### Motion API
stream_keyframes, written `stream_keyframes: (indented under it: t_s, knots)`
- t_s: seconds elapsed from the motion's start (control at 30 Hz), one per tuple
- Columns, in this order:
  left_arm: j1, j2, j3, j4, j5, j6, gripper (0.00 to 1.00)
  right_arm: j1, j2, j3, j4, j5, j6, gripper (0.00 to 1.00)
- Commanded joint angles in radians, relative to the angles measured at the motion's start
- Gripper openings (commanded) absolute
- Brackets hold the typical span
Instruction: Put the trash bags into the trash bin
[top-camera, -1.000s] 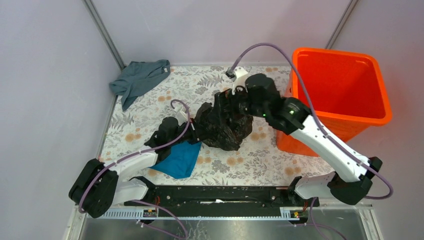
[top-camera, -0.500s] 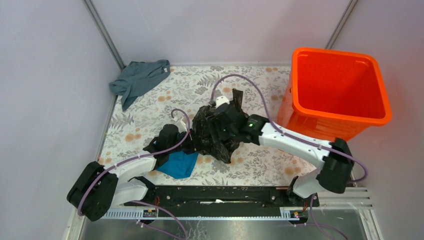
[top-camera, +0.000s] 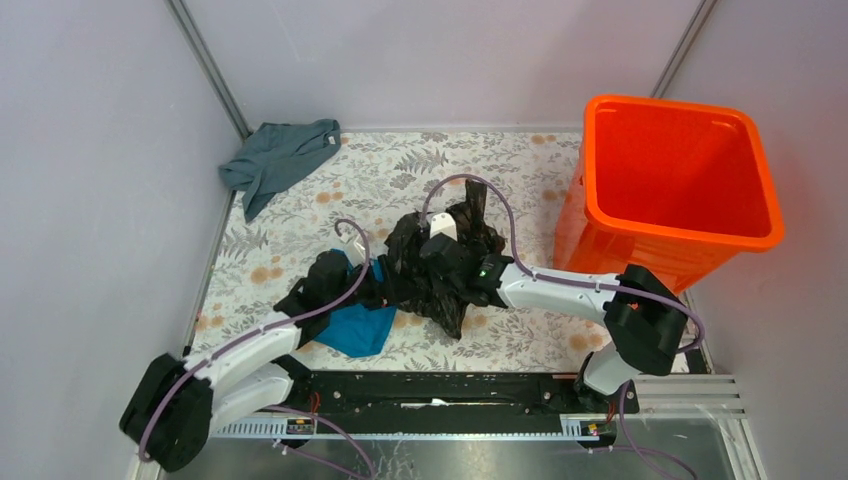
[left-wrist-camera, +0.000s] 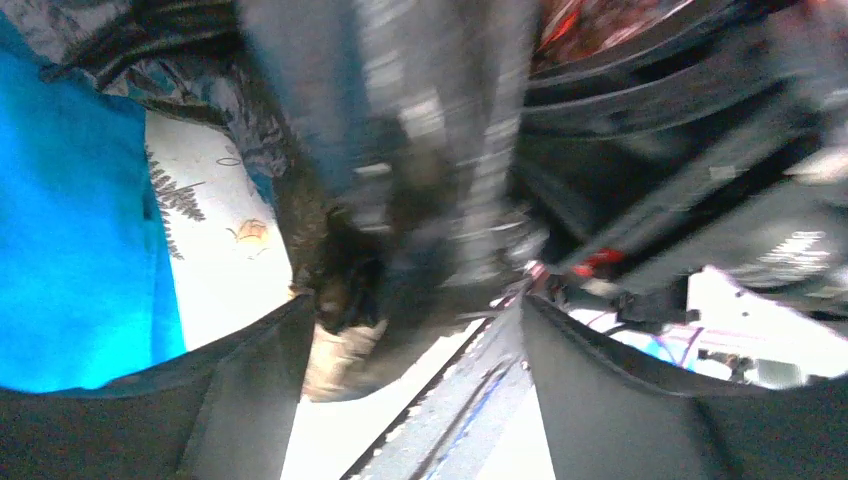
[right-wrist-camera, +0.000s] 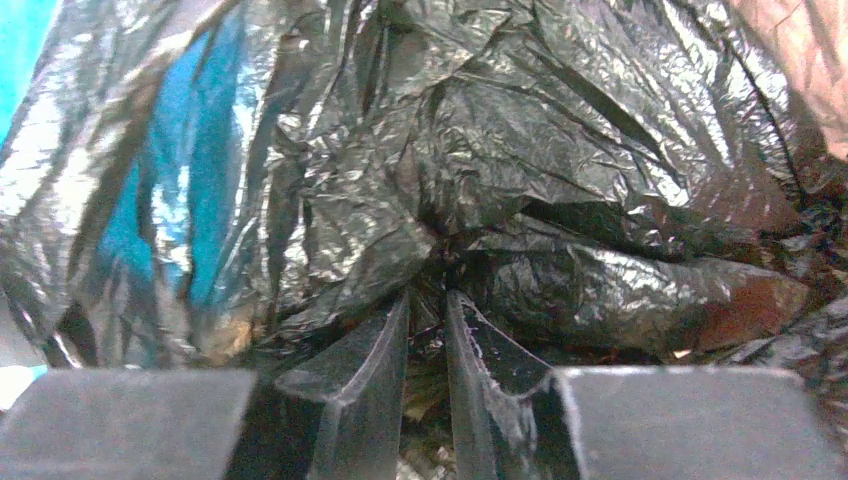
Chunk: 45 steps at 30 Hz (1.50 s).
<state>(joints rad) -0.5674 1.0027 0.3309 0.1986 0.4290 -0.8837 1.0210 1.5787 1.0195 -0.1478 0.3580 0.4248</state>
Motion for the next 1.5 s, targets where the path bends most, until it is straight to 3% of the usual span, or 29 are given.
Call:
stream_keyframes:
  t_s: [0.0,0.1,0.2,0.33,0.43,0.57,0.7,0.8,0.9,1.0,1.03,1.1,1.3,1.37,1.47]
  knots:
    - [0.001,-0.160,0.009,-0.122,-0.085,0.014,0.89,0.001,-0.075,-0.070,0.187,0.032,-0.020,0.26]
    - [0.004,-0.238,0.071,-0.276,-0.175,0.043,0.98,0.001,-0.105,-0.121,0.236,0.020,-0.018,0.26]
    - [0.006,-0.248,0.133,-0.341,-0.274,0.048,0.99,-0.001,-0.142,-0.168,0.274,0.021,-0.013,0.32]
    - [0.009,-0.114,0.219,-0.334,-0.325,0.039,0.97,-0.001,-0.199,-0.184,0.262,0.013,-0.020,0.43]
    - [0.008,-0.013,0.267,-0.313,-0.306,0.043,0.92,-0.001,-0.253,-0.147,0.172,0.013,-0.055,0.56]
    - [0.009,0.041,0.284,-0.314,-0.345,0.052,0.74,-0.001,-0.325,-0.107,0.018,0.002,-0.110,0.73]
    - [0.009,0.066,0.305,-0.310,-0.330,0.080,0.47,0.001,-0.378,-0.101,-0.079,-0.203,-0.163,0.96]
    - [0.009,0.073,0.312,-0.306,-0.315,0.100,0.30,0.001,-0.411,-0.141,-0.084,-0.378,-0.147,1.00]
    - [0.009,0.067,0.303,-0.307,-0.310,0.115,0.23,0.003,-0.383,-0.178,-0.057,-0.507,-0.128,1.00]
    - [0.009,0.053,0.287,-0.291,-0.282,0.125,0.21,0.024,-0.304,-0.180,-0.048,-0.446,-0.095,1.00]
    - [0.009,0.047,0.282,-0.286,-0.272,0.128,0.20,0.028,-0.276,-0.191,-0.018,-0.405,-0.076,0.99]
    - [0.009,0.035,0.272,-0.276,-0.253,0.133,0.17,0.030,-0.243,-0.210,0.054,-0.321,-0.030,0.87]
    - [0.009,-0.006,0.215,-0.240,-0.203,0.122,0.01,0.029,-0.162,-0.164,0.280,0.004,0.114,0.15]
    - [0.009,-0.023,0.174,-0.205,-0.166,0.086,0.00,0.030,-0.145,-0.107,0.318,0.076,0.103,0.07]
    - [0.009,-0.056,0.139,-0.183,-0.133,0.042,0.00,0.030,-0.127,-0.072,0.402,0.175,0.080,0.10]
